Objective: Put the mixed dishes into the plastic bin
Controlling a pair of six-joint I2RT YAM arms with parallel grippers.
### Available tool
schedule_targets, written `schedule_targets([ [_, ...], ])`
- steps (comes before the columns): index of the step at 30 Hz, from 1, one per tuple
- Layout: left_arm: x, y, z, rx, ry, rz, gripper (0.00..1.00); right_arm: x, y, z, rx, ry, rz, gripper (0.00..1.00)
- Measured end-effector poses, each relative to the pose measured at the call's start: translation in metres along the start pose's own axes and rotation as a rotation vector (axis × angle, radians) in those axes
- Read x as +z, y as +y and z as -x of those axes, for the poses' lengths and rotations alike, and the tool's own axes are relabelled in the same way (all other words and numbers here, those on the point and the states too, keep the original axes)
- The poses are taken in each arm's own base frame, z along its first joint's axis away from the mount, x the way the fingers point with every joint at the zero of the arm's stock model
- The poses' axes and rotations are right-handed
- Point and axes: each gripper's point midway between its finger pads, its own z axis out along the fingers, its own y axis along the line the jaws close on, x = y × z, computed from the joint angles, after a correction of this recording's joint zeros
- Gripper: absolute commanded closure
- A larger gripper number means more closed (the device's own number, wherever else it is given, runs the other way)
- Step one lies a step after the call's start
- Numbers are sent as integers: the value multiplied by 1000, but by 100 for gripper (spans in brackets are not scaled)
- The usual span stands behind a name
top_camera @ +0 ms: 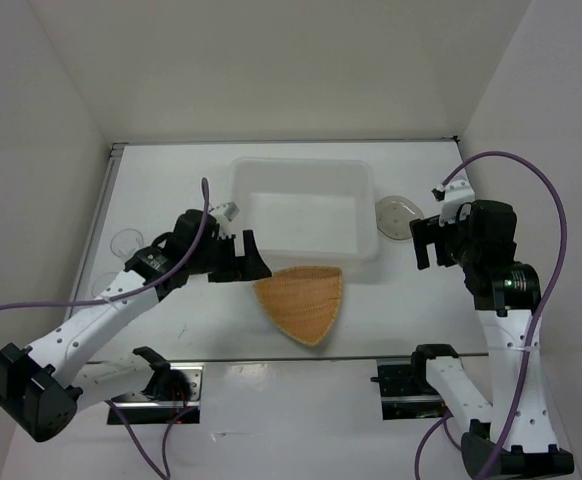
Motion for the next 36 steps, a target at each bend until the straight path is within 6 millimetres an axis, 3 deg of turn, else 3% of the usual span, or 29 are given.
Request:
schedule_targets([
  [5,19,0,-23,-148,-7,-17,0,2,-7,9,47,-70,-55,2],
  [11,41,29,-43,-262,10,83,0,0,-8,8,135,-167,-85,2],
  [16,54,49,-51,-306,-3,144,0,-7,-7,20,145,-271,-89,2],
  [20,67,67,-68,-331,22,190,0,-2,-5,19,154,-297,-80,2],
  [24,83,75,-71,-335,40,206,0,-5,0,19,150,-322,-64,2],
  [30,109,73,-58,-305,4,158,0,-8,0,23,148,-346,-60,2],
  [34,124,71,-45,-284,-22,123,12,-8,0,23,148,-346,-60,2],
  [35,127,69,-43,-278,-28,111,17,-8,0,23,148,-347,-60,2],
  [36,130,68,-41,-274,-31,99,29,-8,0,24,148,-348,-61,2],
])
